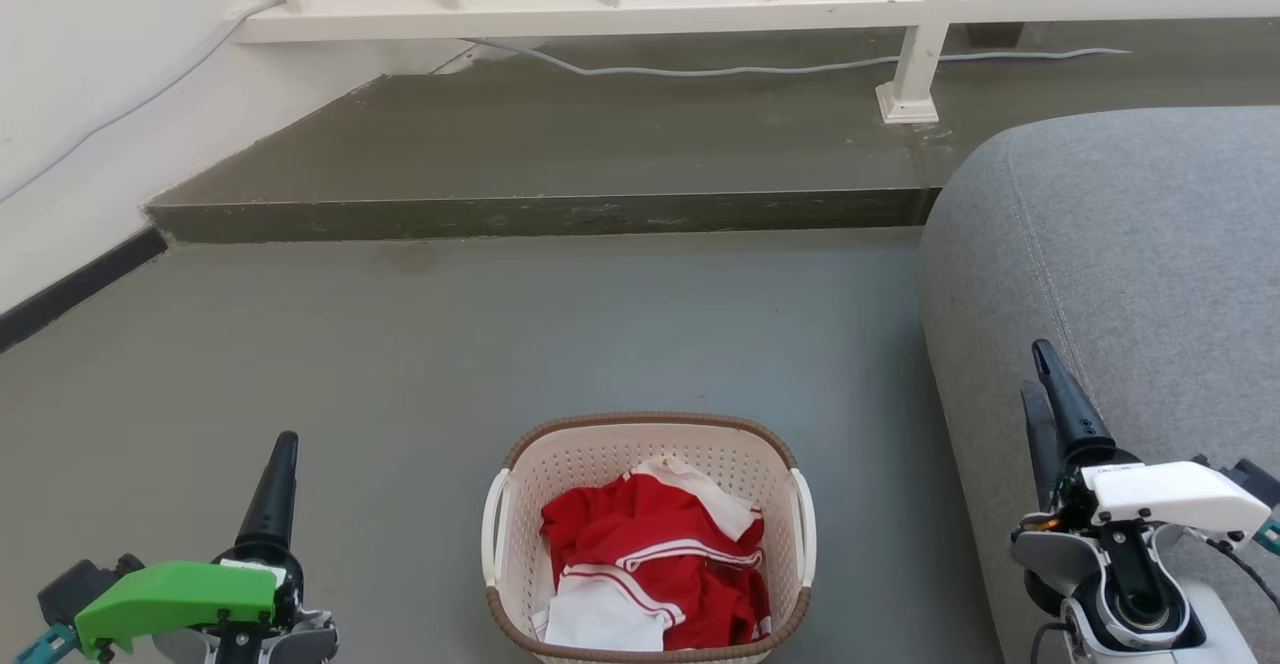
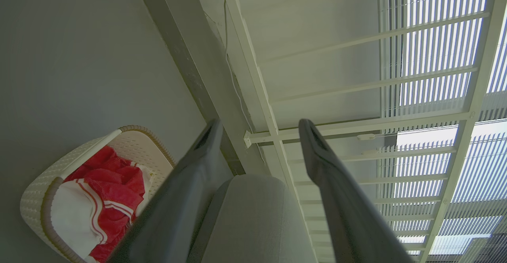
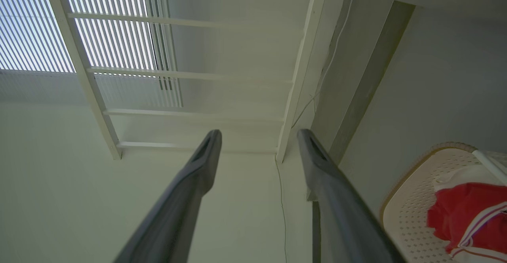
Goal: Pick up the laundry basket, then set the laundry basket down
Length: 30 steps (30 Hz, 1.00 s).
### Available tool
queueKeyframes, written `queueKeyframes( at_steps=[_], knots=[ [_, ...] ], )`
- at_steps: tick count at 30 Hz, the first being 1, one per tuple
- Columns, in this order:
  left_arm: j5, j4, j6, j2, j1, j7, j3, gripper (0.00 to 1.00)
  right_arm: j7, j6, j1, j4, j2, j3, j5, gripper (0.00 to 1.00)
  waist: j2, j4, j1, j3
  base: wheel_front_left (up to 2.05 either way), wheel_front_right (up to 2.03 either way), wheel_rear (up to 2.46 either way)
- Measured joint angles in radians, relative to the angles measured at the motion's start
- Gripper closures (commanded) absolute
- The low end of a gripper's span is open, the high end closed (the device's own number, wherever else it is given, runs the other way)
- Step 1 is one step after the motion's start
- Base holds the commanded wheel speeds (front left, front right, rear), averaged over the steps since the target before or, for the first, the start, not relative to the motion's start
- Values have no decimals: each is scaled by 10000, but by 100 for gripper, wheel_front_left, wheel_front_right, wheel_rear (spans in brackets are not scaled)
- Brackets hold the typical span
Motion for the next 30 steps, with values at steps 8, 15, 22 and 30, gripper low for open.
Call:
queueKeyframes(
  at_steps=[8,15,22,30],
  knots=[
    [930,-86,-2,274,-8,-376,-430,0,-362,2,-133,-92,-155,514,-709,0,0,-23,0,-3,0,0,0],
    [1981,-69,-2,541,-57,-625,-788,0,-617,4,-183,-140,-366,1026,-1549,0,0,-48,0,-12,0,0,0],
    [3344,73,2,773,-184,-947,-1139,0,-890,6,-301,-61,-593,1392,-2742,0,0,-64,0,-27,0,0,0],
    [4715,27,221,909,-340,-1208,-1281,0,-1156,6,-454,-52,-692,1645,-4234,0,0,-68,0,-19,0,0,0]
  ],
)
